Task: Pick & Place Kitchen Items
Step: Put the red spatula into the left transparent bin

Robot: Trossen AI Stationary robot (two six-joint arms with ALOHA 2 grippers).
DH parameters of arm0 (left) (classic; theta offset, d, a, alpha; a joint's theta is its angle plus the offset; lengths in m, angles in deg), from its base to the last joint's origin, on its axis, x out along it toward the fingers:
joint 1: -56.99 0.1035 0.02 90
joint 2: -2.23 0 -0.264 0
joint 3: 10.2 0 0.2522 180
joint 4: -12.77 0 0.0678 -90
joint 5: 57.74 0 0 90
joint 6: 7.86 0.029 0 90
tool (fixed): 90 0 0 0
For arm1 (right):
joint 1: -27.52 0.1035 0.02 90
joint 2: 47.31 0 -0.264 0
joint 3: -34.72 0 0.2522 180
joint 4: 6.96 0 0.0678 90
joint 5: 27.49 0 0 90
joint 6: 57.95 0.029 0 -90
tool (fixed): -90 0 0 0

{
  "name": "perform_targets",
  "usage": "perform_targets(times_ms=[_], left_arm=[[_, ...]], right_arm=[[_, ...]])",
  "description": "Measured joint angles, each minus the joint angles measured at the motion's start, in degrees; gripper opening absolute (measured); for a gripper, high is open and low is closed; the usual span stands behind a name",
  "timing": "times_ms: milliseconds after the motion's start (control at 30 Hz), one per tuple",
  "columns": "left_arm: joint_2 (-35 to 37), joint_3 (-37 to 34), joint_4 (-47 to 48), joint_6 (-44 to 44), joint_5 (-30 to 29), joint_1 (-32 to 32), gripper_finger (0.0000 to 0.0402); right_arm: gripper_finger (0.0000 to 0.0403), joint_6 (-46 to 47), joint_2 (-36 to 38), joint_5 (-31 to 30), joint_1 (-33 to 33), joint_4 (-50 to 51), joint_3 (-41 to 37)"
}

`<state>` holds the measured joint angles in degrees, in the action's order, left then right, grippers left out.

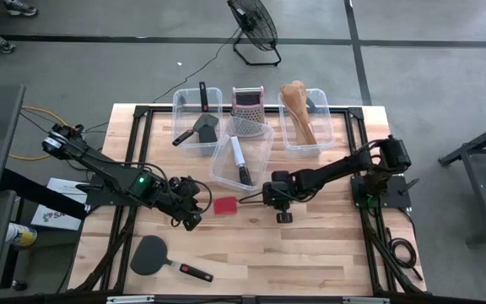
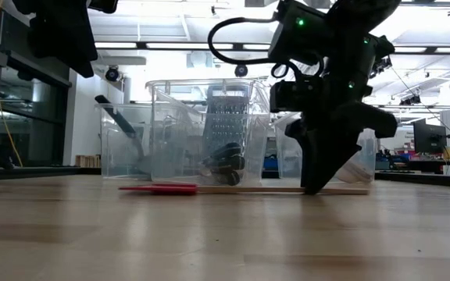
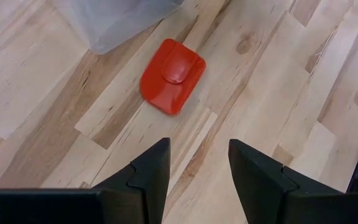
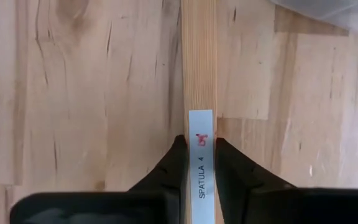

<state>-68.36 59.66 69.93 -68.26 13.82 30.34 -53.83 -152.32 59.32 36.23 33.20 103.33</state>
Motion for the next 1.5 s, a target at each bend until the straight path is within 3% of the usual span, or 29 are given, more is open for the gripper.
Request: perform_targets(times_ms=[333,533,900,1300,1500], left_arm=[[0.00,0.00,-0.09,-0.11,1.49,-0.02,0.0161],[0.00,0.00,-0.04,-0.03,1.49,0.00,0.0161],[0.00,0.00,-0.48,0.20,1.49,0.00,0.0161],[0.00,0.11,-1.92,0.59,1.46,0.00,0.0161],[0.01,6.07,2.00,4.10,-0.30,0.00,0.0161]], right_arm=[[0.0046,3.79,0.83,4.79,1.37,1.88,-0.01],[0.0045,5.15,5.46,10.44,1.05,5.93,-0.80],[0.0045,4.42,13.26,15.06,1.73,10.59,-0.74],[0.0044,4.28,22.58,14.59,1.86,10.44,-0.65],[0.0044,2.43,27.29,13.68,1.86,10.94,-0.59]])
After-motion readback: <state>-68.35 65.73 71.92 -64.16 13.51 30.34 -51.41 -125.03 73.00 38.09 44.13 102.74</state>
